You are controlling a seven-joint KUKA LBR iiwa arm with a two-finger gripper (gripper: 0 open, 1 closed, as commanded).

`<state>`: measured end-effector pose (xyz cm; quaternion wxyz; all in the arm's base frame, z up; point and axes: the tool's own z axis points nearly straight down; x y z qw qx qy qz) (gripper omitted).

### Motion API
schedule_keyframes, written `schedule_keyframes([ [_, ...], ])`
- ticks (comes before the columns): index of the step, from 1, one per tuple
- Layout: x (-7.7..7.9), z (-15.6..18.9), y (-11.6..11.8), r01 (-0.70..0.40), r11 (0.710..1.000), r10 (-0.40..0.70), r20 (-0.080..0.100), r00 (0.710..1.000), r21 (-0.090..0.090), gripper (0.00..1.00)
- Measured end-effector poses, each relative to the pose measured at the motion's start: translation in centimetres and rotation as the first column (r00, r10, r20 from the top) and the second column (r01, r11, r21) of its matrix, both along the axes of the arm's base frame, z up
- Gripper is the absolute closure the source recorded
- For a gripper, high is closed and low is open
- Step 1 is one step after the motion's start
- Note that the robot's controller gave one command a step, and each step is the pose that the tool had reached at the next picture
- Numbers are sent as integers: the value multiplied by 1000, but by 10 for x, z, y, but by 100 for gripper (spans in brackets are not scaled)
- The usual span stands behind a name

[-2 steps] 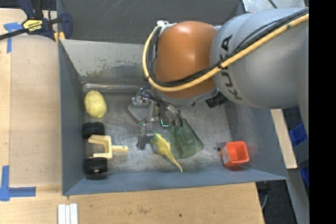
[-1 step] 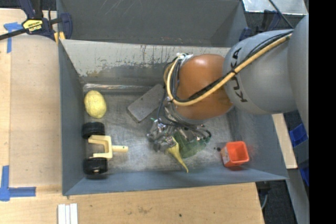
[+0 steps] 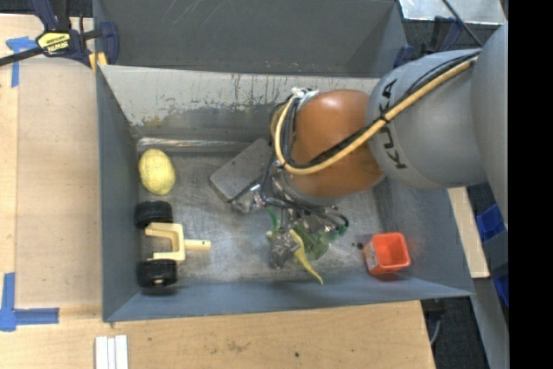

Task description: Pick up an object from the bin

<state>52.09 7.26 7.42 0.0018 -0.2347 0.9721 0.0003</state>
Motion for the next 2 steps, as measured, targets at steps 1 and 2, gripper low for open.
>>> schedule_keyframes([
  [1, 0, 0, 0, 0, 1000, 0, 0, 1000, 0, 0],
  [2, 3, 4, -15, -86, 996, 86, -1, 996, 3, 0],
])
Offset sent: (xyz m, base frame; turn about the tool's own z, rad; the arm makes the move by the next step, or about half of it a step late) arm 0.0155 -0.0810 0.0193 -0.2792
